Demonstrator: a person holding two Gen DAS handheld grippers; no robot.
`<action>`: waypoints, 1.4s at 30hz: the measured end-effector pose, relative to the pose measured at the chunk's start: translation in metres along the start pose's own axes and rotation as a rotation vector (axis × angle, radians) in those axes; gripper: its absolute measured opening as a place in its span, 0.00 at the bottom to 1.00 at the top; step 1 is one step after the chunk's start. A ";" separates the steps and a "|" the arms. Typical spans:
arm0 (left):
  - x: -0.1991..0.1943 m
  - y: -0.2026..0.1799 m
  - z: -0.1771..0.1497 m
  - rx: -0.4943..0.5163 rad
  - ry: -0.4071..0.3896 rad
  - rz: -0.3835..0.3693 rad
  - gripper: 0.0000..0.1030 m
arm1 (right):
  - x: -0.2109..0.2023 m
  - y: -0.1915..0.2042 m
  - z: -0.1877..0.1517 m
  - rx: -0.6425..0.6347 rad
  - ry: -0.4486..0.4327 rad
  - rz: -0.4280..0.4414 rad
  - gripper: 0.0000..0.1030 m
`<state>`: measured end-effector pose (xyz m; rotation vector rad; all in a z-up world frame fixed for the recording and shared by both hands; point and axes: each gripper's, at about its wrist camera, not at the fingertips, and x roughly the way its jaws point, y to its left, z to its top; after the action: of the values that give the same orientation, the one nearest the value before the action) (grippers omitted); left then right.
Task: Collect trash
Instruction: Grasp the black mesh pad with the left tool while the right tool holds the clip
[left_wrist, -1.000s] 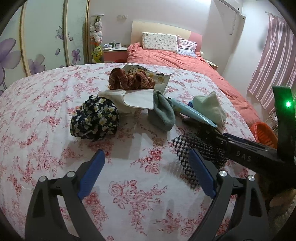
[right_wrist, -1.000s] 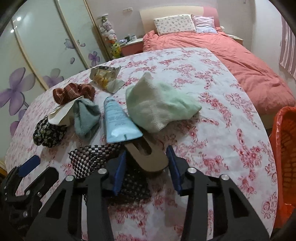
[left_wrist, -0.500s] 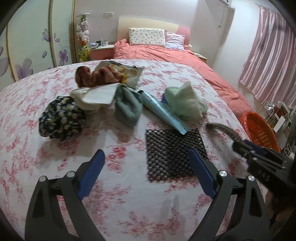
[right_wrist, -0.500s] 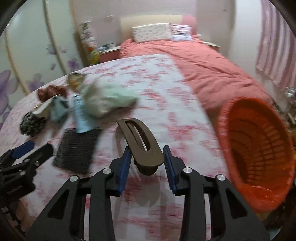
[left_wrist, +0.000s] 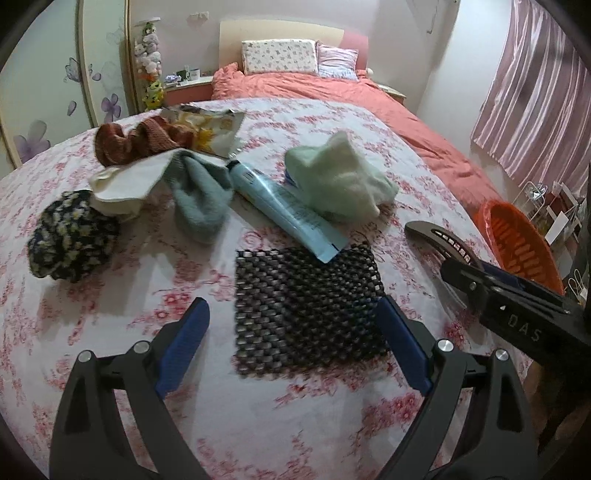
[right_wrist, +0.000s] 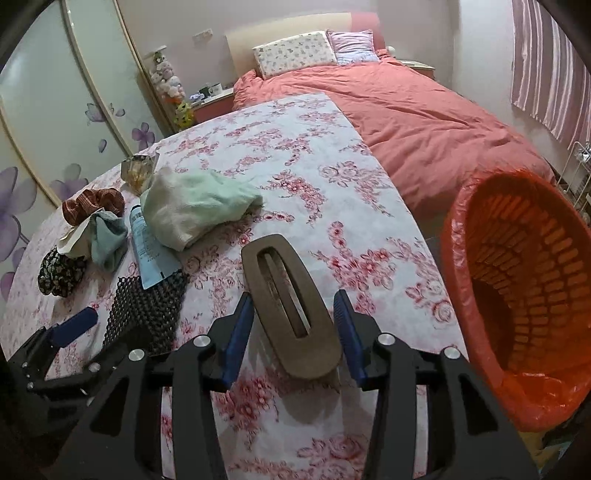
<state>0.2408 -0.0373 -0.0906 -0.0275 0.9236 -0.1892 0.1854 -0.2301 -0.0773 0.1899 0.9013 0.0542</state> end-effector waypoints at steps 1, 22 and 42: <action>0.003 -0.002 0.000 0.002 0.006 0.002 0.87 | 0.000 -0.001 0.000 -0.001 0.000 -0.002 0.44; 0.006 -0.021 0.005 0.049 -0.002 -0.015 0.47 | -0.006 -0.009 -0.008 -0.016 -0.033 -0.031 0.32; -0.048 -0.028 0.001 0.082 -0.092 -0.144 0.15 | -0.060 -0.023 -0.019 0.031 -0.125 -0.009 0.30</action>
<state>0.2087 -0.0566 -0.0492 -0.0269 0.8214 -0.3559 0.1328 -0.2575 -0.0464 0.2160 0.7789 0.0194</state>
